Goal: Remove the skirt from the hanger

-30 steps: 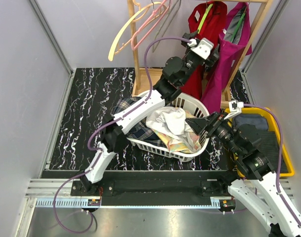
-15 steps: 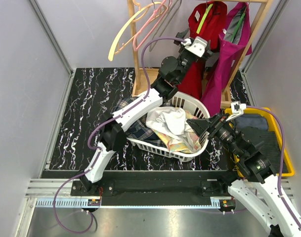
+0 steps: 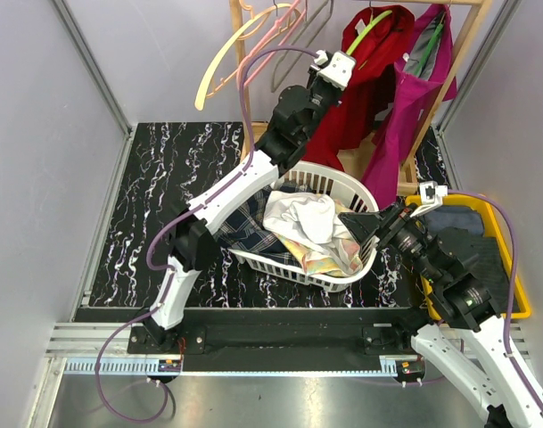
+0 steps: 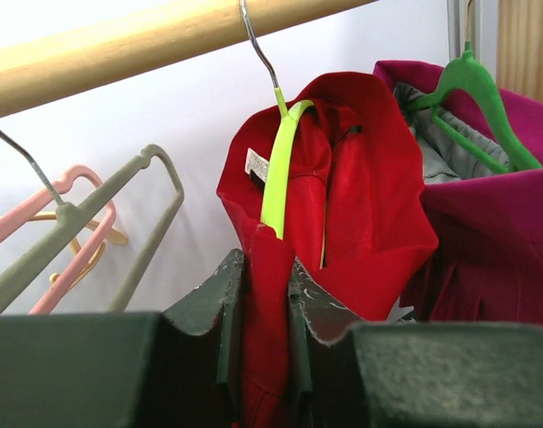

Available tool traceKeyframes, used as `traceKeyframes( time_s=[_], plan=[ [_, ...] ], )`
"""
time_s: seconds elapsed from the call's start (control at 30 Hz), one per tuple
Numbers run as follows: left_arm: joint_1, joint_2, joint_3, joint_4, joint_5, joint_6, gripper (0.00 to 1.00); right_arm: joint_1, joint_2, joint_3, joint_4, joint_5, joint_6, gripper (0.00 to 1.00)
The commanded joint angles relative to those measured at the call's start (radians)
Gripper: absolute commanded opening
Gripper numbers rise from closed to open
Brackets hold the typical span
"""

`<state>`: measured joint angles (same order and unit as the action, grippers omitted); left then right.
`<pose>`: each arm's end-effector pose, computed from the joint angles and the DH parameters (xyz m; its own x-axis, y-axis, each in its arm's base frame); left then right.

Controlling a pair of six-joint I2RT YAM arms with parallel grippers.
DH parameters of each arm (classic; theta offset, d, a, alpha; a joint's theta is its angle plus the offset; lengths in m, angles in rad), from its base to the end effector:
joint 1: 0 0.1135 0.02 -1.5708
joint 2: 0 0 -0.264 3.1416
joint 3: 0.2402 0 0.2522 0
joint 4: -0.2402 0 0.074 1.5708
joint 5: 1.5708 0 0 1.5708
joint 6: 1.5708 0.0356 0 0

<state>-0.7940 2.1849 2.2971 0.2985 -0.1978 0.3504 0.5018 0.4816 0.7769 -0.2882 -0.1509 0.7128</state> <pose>0.3616 -0.3579 0.4598 0.4596 0.0126 -0.8881 0.4421 0.8640 0.2410 0.0957 0.0586 0.3653 -0.3925 0.5221 -0.7572 -0.4635 0.5988 0.6531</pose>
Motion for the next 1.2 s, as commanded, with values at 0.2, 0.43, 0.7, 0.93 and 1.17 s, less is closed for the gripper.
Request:
traceKeyframes(
  time_s=[0.2,0.43,0.7,0.93,1.17],
  plan=[
    [0.009,-0.070,0.059,-0.039,0.086,-0.056,0.00,-0.002,-0.001,0.053,-0.008,0.030,-0.013,0.93],
    [0.032,-0.076,0.108,-0.168,0.188,-0.103,0.00,-0.002,0.002,0.058,-0.012,0.040,-0.012,0.93],
    [0.033,-0.090,0.191,-0.092,0.239,-0.028,0.00,-0.002,0.011,0.065,-0.014,0.030,-0.012,0.93],
    [0.041,-0.120,0.233,0.008,0.216,0.035,0.00,-0.002,0.032,0.071,-0.011,0.025,-0.007,0.92],
    [0.053,-0.238,0.041,0.030,0.167,0.006,0.00,-0.002,0.032,0.070,-0.009,0.025,-0.001,0.92]
  ],
)
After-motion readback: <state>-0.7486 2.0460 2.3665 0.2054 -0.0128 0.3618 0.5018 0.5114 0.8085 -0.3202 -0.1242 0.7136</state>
